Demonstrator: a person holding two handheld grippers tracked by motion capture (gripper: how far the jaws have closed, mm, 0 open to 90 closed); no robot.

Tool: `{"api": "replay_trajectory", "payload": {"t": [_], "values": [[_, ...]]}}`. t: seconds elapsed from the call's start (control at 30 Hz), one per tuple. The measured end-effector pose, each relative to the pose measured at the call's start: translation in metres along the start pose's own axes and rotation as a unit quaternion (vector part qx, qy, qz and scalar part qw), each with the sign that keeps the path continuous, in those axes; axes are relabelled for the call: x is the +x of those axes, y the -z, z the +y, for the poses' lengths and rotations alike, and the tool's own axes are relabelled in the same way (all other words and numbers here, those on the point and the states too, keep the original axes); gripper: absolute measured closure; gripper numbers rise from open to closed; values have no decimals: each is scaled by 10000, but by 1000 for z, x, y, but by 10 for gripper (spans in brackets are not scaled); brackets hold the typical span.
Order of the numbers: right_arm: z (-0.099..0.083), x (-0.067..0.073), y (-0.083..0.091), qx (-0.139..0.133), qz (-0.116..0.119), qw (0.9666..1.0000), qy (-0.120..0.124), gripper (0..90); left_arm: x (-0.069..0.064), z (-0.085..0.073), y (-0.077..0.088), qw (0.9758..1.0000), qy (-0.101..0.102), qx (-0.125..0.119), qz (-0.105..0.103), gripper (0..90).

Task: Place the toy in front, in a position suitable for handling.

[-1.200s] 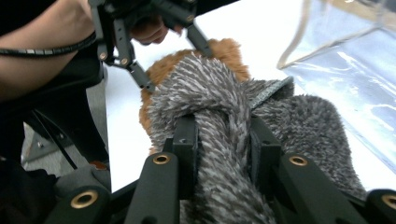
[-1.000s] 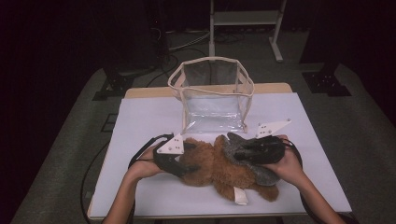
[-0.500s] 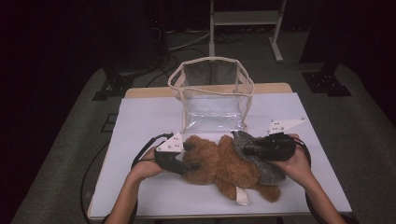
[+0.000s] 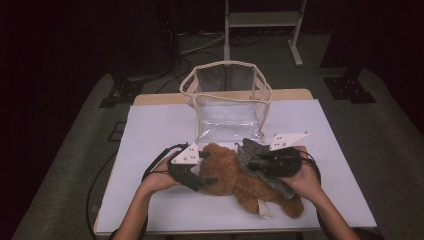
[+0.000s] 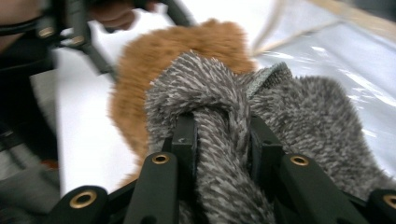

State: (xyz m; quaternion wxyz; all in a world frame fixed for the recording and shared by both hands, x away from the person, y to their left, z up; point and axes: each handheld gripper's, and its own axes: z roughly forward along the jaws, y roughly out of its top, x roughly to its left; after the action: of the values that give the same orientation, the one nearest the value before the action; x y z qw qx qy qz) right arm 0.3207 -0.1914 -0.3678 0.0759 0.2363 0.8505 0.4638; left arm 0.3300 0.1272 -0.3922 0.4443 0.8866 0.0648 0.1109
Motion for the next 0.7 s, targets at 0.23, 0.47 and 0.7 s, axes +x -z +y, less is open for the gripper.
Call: {"api": "replay_trajectory", "payload": {"t": [0.23,0.47,0.7], "values": [[-4,-6,10,-59,-33,9998,-205,681,0,-3,-3,9999,34,-96,-76,309],[14,34,6,-160,473,9984,257,680,-2,0,-6,9999,106,-101,24,327],[4,22,-1,110,203,9997,12,683,-2,0,-4,9997,141,-120,-131,307]]}}
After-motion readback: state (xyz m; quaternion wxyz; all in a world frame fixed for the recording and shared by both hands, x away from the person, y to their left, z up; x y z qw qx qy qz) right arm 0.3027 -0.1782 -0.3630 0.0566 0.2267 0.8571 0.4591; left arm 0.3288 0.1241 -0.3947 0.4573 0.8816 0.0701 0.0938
